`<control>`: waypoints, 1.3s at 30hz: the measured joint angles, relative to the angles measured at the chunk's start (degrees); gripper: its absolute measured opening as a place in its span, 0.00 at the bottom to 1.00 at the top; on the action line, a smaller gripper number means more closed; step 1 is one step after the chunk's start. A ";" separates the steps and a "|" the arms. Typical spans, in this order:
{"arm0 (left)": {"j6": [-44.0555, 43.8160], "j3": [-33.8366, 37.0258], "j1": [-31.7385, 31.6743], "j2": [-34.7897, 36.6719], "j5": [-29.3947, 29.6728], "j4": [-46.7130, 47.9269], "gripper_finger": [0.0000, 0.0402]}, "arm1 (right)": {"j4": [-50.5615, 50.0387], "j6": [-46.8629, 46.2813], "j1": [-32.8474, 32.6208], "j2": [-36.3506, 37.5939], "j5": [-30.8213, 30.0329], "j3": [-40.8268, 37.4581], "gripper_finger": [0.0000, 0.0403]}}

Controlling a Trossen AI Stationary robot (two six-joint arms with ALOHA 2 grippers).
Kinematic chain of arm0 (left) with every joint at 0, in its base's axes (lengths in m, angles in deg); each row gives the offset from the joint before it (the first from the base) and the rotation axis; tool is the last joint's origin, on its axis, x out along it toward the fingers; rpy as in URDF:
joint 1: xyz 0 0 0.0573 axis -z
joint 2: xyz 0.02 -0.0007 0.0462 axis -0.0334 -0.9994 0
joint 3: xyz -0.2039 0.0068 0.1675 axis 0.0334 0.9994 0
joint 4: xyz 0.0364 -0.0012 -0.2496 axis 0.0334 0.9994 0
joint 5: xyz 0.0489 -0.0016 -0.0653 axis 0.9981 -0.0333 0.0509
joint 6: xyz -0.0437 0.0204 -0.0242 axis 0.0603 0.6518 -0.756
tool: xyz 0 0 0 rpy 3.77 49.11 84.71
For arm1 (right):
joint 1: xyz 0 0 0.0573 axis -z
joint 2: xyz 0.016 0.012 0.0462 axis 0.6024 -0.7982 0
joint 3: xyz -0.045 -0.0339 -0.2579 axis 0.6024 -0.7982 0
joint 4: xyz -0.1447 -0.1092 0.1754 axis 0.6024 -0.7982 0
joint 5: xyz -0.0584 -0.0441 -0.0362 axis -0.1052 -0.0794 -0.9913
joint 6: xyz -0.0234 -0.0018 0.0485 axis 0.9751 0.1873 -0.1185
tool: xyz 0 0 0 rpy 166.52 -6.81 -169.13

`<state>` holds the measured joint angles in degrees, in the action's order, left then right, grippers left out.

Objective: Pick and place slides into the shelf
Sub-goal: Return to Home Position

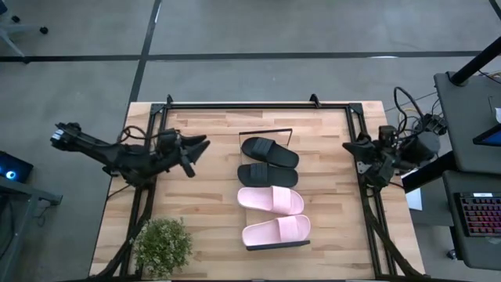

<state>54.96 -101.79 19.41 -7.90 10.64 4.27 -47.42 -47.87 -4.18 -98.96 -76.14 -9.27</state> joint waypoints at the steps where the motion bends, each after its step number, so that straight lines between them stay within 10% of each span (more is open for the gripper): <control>1: 0.51 0.80 0.00 0.90 -0.07 -0.95 0.31 | 0.79 0.96 -0.01 0.00 0.12 0.00 0.02; 24: 7.70 18.84 0.00 16.60 -4.72 -18.79 0.31 | 19.22 18.38 0.01 0.08 5.33 -2.15 0.02; 39: 13.25 27.21 0.00 26.43 -12.03 -28.87 0.31 | 45.01 24.12 0.01 7.53 8.60 -19.88 0.02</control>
<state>68.21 -74.58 19.41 18.53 -1.39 -24.60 -2.41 -23.76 -4.17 -91.43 -67.53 -29.15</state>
